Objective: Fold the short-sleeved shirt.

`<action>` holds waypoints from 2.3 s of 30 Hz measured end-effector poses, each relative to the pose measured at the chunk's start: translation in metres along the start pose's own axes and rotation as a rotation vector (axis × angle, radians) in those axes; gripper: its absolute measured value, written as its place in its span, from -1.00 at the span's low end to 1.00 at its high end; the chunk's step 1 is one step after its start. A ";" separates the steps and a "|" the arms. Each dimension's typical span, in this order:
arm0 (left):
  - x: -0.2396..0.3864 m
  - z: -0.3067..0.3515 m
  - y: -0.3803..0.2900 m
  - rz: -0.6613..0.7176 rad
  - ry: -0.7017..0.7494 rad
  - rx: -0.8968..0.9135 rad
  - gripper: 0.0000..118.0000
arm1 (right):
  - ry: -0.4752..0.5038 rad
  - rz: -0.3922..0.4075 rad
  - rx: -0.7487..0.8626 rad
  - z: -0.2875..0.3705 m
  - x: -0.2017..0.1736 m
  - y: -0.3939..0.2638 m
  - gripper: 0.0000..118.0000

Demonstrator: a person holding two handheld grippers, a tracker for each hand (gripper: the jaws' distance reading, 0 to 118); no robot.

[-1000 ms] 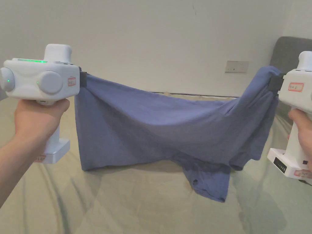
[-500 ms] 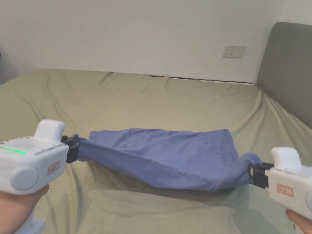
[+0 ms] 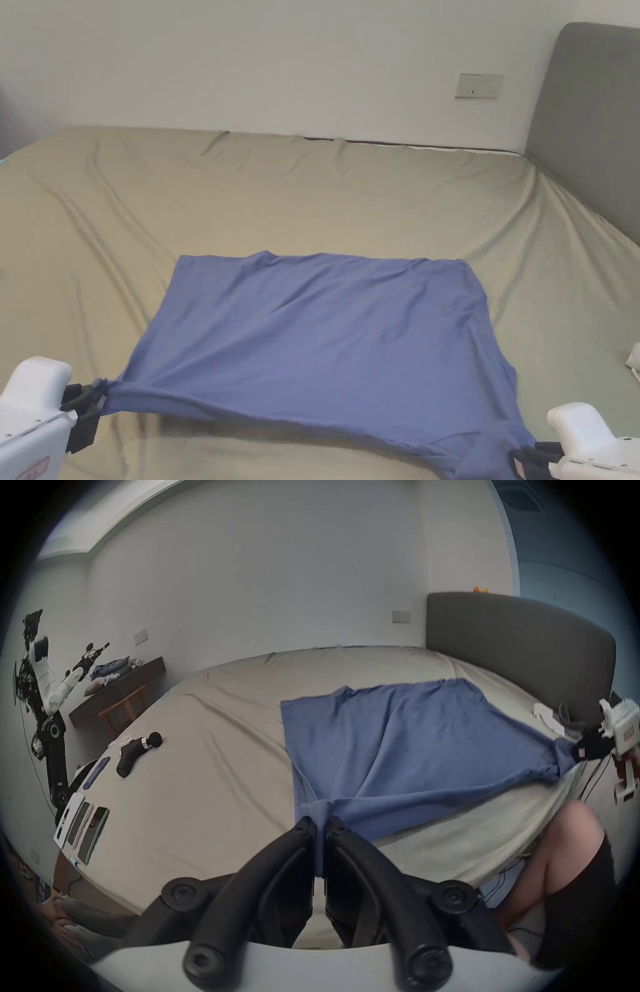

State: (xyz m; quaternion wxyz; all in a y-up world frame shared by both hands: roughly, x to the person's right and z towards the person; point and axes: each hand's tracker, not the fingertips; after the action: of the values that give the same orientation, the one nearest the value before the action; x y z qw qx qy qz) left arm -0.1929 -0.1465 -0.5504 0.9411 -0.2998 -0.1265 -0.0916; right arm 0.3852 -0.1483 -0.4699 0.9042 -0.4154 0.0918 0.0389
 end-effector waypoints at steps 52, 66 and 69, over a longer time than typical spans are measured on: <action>0.014 -0.010 0.019 0.181 0.047 -0.206 1.00 | -0.191 -0.268 0.319 0.051 -0.042 0.010 -0.97; 0.011 -0.096 -0.014 0.131 0.051 -0.428 0.47 | -0.164 -0.261 0.296 0.046 -0.050 0.015 -0.97; 0.014 -0.090 -0.011 0.131 0.026 -0.393 0.34 | -0.162 -0.268 0.295 0.045 -0.049 0.015 -0.97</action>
State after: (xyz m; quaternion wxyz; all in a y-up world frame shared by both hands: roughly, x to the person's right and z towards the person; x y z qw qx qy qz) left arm -0.1653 -0.2098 -0.6115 0.8699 -0.4842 -0.0744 -0.0570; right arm 0.3406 -0.1042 -0.4423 0.9567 -0.2824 -0.0327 -0.0621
